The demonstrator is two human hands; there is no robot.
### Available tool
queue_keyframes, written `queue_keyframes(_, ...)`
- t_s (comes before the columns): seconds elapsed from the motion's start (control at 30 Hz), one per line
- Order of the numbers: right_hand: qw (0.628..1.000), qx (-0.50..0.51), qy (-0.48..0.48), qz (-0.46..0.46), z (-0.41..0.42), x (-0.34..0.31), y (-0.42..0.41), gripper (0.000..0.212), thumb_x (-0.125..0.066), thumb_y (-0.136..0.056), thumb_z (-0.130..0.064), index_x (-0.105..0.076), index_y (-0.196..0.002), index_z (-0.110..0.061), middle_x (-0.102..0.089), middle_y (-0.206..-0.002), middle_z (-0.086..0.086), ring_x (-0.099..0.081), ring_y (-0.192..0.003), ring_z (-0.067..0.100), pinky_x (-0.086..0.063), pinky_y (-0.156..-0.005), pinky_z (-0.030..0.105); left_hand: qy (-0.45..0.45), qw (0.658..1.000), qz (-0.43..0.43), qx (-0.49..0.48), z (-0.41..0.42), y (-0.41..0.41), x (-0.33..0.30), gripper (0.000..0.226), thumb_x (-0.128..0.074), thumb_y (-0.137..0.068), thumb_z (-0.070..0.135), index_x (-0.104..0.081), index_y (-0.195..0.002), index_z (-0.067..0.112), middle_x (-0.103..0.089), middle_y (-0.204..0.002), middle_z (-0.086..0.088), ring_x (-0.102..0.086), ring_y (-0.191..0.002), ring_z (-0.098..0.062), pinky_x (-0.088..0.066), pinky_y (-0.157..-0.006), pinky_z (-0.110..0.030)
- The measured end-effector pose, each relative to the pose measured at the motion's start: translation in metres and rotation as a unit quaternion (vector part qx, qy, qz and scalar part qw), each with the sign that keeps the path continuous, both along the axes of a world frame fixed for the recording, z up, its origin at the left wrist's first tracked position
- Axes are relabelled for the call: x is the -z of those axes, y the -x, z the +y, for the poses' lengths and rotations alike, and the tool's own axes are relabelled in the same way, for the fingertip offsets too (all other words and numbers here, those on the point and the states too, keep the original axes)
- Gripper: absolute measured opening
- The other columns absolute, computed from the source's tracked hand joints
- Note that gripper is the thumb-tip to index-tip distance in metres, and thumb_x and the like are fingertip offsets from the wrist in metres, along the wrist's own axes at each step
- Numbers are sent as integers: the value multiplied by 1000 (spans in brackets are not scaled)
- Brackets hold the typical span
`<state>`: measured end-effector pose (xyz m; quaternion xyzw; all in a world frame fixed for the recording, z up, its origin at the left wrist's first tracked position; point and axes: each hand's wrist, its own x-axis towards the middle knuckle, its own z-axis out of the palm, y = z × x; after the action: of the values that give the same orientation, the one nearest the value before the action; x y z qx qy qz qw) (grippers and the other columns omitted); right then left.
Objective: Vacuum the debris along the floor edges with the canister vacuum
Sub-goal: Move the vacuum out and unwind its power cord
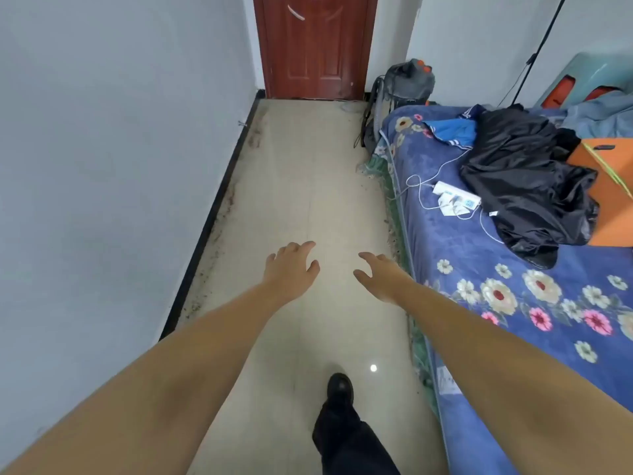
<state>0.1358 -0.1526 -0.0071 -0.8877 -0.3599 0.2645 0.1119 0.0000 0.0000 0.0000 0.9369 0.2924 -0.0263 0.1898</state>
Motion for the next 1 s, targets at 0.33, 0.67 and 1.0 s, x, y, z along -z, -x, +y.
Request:
queue_keyframes(0.33,999,-25,33,-28,119,-11,-175,53,-33,-102,-44,-25,-150,-25,-39,-145,9,-40,-130,30,-39,-103,45,15,1000,-12,-20,113,-160,-19,48,-34,-101,35,-31,-148,26,-43,-144,-3,-39,-131,-22,-27,-111,-37)
queue_keyframes(0.67,996,-58,51,-37,300,-7,-286,49,-31,-103,-42,-29,-149,-24,-45,-140,9,-45,-126,29,-35,-104,43,18,997,-27,-65,282,-254,-13,47,-35,-101,35,-33,-147,25,-48,-138,-5,-48,-120,-25,-35,-106,-40)
queue_keyframes(1.0,1000,9,27,-8,475,-9,-413,51,-34,-101,-42,-30,-149,-23,-48,-137,8,-49,-121,29,-39,-103,46,-1,1000,-13,11,477,-399,-32,47,-35,-102,34,-32,-148,23,-46,-143,-6,-45,-127,-27,-32,-109,-40)
